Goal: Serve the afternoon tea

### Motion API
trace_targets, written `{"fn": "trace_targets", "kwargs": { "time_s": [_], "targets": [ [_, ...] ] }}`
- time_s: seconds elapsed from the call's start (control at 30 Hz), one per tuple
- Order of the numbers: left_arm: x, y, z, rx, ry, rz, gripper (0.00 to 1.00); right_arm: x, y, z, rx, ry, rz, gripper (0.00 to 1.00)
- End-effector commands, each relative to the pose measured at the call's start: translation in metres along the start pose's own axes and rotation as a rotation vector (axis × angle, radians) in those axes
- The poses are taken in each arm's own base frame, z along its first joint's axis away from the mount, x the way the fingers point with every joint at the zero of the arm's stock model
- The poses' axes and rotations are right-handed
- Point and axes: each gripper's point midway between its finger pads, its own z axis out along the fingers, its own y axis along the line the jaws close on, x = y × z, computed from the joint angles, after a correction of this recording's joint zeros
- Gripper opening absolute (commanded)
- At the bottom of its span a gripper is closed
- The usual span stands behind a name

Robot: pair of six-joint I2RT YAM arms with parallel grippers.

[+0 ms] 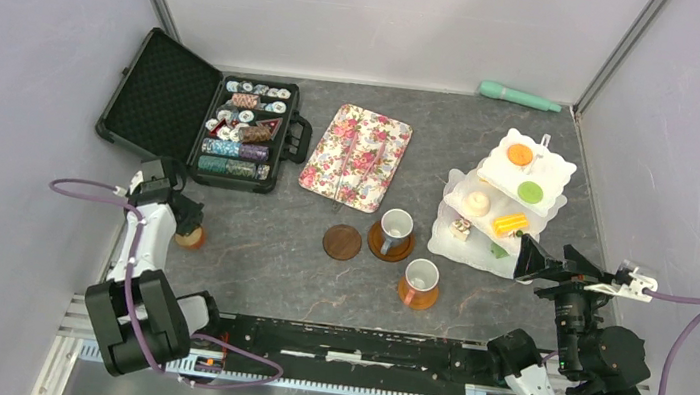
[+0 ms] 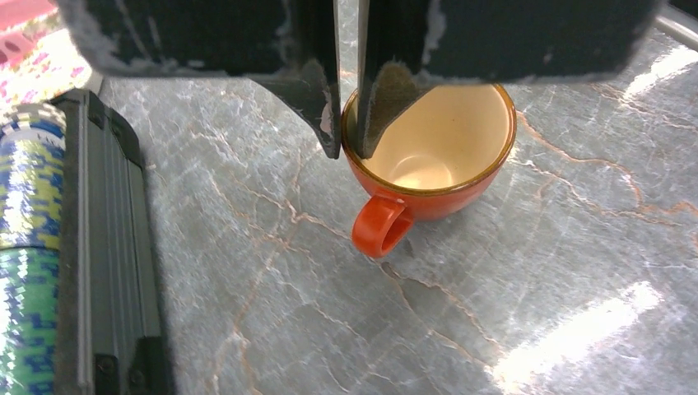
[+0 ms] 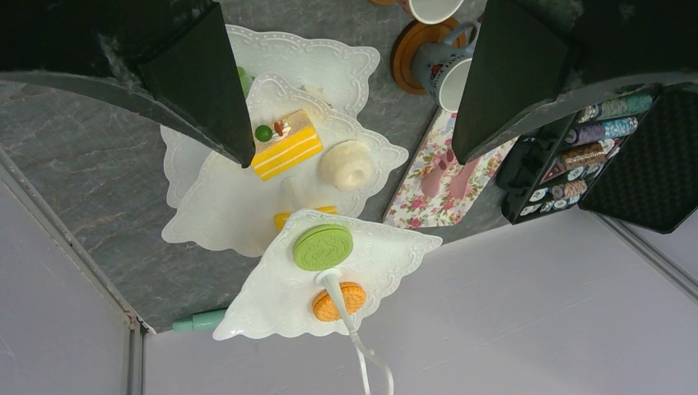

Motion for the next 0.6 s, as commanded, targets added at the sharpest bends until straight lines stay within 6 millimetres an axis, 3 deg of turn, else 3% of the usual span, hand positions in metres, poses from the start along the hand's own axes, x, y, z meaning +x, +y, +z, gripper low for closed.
{"fn": "trace_targets", "kwargs": {
  "time_s": [0.0,0.2,0.57],
  "targets": [
    [0.003,-0.024,-0.015,0.142,0.024,0.077,0.02,-0.028,-0.004,-0.026,-0.059,-0.154,0.092,0.98],
    [0.014,-0.041,-0.037,0.221,0.008,0.157,0.02,-0.028,-0.004,-0.024,-0.055,-0.157,0.083,0.98],
    [0.061,-0.109,-0.105,0.344,-0.075,0.524,0.02,-0.03,-0.003,-0.025,-0.059,-0.157,0.085,0.98]
  ]
}}
